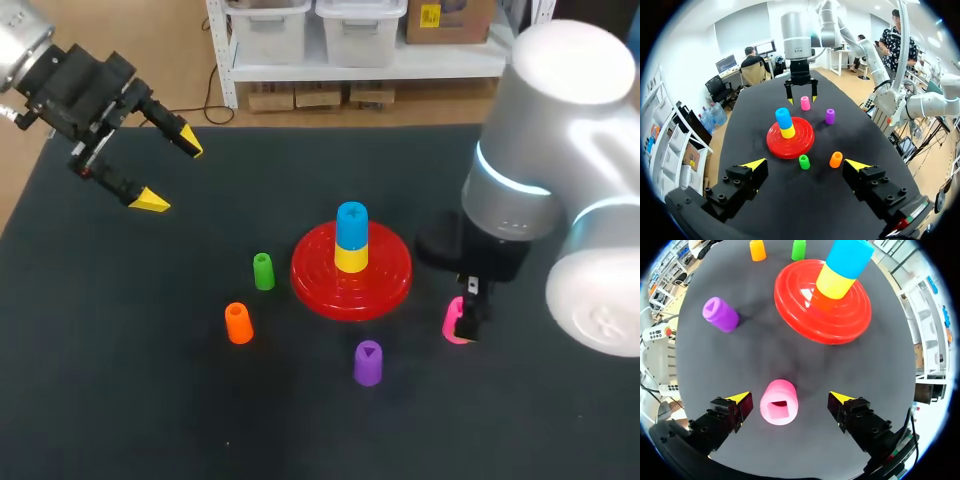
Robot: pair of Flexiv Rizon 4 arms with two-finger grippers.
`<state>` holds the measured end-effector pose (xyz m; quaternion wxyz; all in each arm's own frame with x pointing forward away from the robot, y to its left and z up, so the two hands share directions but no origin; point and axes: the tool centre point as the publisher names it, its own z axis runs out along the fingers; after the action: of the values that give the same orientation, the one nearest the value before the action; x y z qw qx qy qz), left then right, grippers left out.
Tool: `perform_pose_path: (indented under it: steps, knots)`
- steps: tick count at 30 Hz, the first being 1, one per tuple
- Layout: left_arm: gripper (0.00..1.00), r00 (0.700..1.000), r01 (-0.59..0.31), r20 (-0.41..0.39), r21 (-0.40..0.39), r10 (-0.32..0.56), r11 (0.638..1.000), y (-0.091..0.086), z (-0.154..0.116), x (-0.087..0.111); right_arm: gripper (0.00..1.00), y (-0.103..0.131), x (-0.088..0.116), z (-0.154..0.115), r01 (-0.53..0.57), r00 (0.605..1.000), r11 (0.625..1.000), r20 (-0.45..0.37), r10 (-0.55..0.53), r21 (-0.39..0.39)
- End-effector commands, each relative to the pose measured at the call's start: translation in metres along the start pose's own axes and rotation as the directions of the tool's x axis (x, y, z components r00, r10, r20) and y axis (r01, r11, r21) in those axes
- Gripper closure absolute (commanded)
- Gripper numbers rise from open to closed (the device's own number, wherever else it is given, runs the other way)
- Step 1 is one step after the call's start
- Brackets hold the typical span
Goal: Pick up and stack the cylinders on the red base in this order: pink,purple,orange,green
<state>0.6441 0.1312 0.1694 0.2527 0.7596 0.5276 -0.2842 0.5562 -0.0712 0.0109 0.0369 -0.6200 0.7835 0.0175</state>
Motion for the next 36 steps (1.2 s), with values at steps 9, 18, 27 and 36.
perform_pose_path:
  steps: [9,18,27,36]
  knots:
    - [0.00,1.000,-0.001,0.000,-0.003,0.001,1.000,-0.0008,0.0007,0.0005,0.00,-0.0040,-0.0016,0.0034,-0.013,1.000,1.000,-0.009,0.013,-0.002]
    - [0.00,1.000,-0.001,0.000,-0.003,0.001,1.000,-0.0008,0.0007,0.0005,0.00,-0.0054,-0.0001,0.0049,-0.017,1.000,1.000,-0.014,0.017,-0.017]
    - [0.00,1.000,-0.001,0.000,-0.003,0.001,1.000,-0.0008,0.0007,0.0005,1.00,-0.0054,-0.0002,0.0075,-0.014,1.000,0.999,-0.016,0.014,-0.038]
    - [0.00,1.000,-0.001,0.000,-0.003,0.001,1.000,-0.0008,0.0007,0.0005,1.00,-0.0053,-0.0006,0.0077,-0.008,1.000,0.998,-0.017,0.007,-0.055]
